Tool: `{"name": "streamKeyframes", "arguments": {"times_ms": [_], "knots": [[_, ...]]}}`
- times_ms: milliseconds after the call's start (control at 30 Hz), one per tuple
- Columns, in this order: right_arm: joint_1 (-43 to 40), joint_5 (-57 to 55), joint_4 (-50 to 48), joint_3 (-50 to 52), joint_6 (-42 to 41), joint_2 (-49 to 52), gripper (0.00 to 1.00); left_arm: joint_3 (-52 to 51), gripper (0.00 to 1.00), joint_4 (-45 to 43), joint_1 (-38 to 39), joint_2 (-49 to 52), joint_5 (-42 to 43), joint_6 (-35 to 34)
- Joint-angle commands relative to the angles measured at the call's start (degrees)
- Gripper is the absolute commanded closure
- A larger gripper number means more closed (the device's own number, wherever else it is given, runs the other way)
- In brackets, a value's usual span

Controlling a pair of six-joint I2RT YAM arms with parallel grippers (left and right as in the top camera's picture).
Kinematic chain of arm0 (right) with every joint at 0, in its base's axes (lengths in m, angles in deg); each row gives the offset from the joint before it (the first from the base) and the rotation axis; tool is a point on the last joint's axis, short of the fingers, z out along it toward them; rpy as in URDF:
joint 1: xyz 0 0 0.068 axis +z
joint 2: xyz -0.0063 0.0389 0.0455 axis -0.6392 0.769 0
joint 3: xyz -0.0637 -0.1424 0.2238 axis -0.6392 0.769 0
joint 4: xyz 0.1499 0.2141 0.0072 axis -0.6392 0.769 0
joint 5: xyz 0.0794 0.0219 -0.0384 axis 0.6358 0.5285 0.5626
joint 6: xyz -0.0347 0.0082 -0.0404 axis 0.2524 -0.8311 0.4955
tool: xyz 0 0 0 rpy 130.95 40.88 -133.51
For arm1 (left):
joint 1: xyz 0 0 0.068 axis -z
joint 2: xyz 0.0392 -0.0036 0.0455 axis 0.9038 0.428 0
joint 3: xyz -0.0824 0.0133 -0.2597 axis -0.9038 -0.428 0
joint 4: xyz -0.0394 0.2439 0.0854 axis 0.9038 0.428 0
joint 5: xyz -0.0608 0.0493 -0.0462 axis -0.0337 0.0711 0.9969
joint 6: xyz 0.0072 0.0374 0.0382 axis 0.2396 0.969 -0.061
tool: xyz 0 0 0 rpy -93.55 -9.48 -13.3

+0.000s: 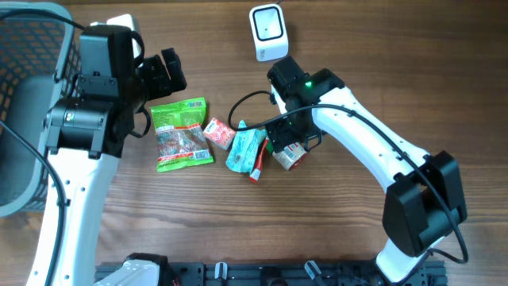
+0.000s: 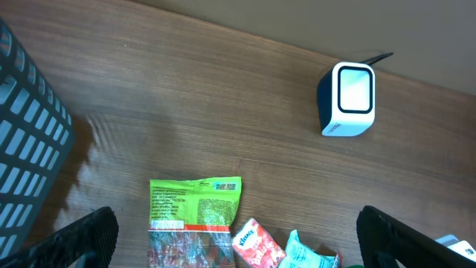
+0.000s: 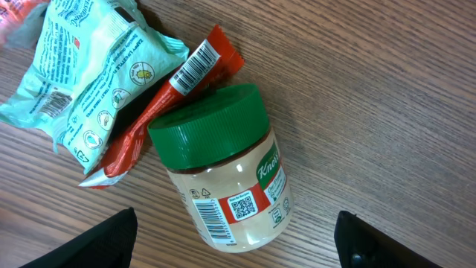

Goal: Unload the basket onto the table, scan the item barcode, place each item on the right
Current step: 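Reach right gripper to the green-capped jar and grasp it, then lift jar with right gripper toward the white scanner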

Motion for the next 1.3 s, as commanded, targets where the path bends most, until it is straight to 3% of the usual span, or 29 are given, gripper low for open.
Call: {"name": "streamKeyframes", "arguments": {"times_ms": [0, 300, 433, 633, 733, 833, 933, 1167, 1267], "knots": [[0.2, 0.7, -0.3, 0.4, -0.2, 1.0, 0.14, 0.3, 0.0, -0.1, 0.1, 0.0, -0.5, 0.7], [0.5, 2.6, -12.6, 12.6, 2.6, 1.0, 0.15, 0.3, 0.0, -0.1, 0.1, 0.0, -0.5, 0.7], [0.5, 1.4, -13.7, 13.3, 2.1, 1.0, 0.24, 0.3, 0.0, -0.1, 0.1, 0.0, -0.5, 0.7], [0.5, -1.7, -11.7, 13.3, -13.9, 1.0, 0.28, 0.3, 0.0, -0.1, 0.1, 0.0, -0.5, 0.7], [0.5, -1.7, -10.2, 13.3, -17.8, 1.0, 0.28, 0.3, 0.0, -0.1, 0.1, 0.0, -0.5, 0.7], [0.4, -1.7, -9.3, 13.2, -18.2, 1.0, 0.24, 0.3, 0.0, -0.1, 0.1, 0.0, -0.5, 0.7], [0.3, -1.7, -8.8, 12.2, -17.4, 1.0, 0.0, 0.3, 0.0, -0.1, 0.1, 0.0, -0.5, 0.7], [-1.2, -1.8, 0.6, -2.4, -12.6, 0.7, 0.0, 0.3, 0.0, -0.1, 0.1, 0.0, -0.5, 0.7], [-1.5, -2.5, 5.9, -9.2, -14.1, 0.7, 0.0, 0.3, 0.0, -0.1, 0.1, 0.0, -0.5, 0.7]]}}
